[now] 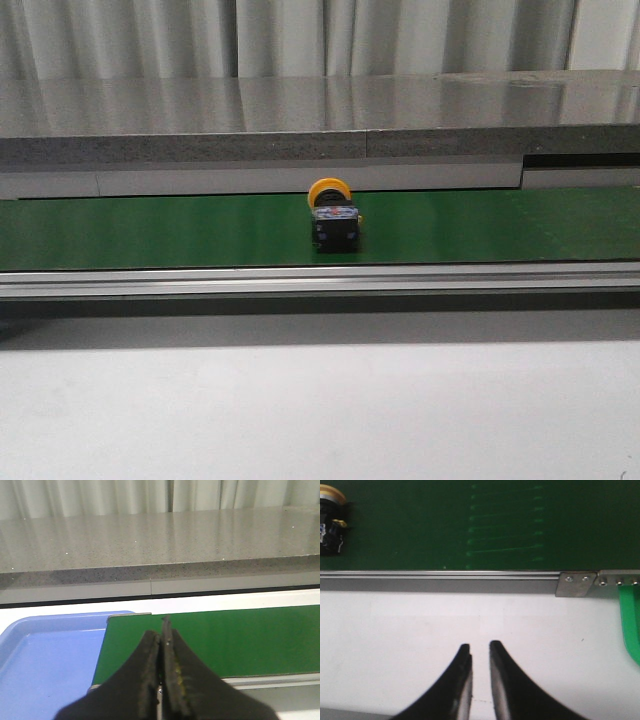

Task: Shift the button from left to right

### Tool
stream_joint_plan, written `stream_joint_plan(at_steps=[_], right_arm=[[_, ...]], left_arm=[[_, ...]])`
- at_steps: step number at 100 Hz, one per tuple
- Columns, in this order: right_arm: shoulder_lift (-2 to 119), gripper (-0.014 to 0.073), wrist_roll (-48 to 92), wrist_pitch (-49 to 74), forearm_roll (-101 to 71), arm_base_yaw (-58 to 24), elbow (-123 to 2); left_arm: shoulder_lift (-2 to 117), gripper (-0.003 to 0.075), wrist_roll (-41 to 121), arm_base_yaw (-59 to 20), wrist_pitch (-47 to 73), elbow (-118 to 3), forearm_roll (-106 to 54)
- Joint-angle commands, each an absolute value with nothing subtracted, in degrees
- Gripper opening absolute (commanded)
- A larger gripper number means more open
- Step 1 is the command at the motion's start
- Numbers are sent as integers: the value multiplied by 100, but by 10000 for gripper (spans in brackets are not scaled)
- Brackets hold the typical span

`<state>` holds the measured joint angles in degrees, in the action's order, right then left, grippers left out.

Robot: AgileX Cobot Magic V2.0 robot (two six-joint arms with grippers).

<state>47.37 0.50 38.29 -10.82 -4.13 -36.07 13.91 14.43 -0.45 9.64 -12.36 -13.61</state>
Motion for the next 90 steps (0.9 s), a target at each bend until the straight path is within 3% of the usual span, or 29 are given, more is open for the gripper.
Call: stream_joint_plan(at_steps=[1, 11, 20, 46, 90], right_arm=[[4734, 367, 74, 3535, -1194, -407, -3808], [4734, 568, 74, 3454, -1194, -407, -3808], [4734, 645, 74, 3354, -1305, -407, -3808], [4849, 647, 87, 3243, -1427, -407, -3910], [6274, 647, 464, 3322, -1432, -626, -4975]], left_arm=[[1440, -20, 1455, -78, 477, -1403, -1407], [1440, -20, 1455, -78, 477, -1403, -1407], [1440, -20, 1455, -78, 477, -1403, -1407], [1440, -20, 1455, -78, 477, -1403, -1407], [1440, -20, 1455, -78, 477, -1403, -1407]])
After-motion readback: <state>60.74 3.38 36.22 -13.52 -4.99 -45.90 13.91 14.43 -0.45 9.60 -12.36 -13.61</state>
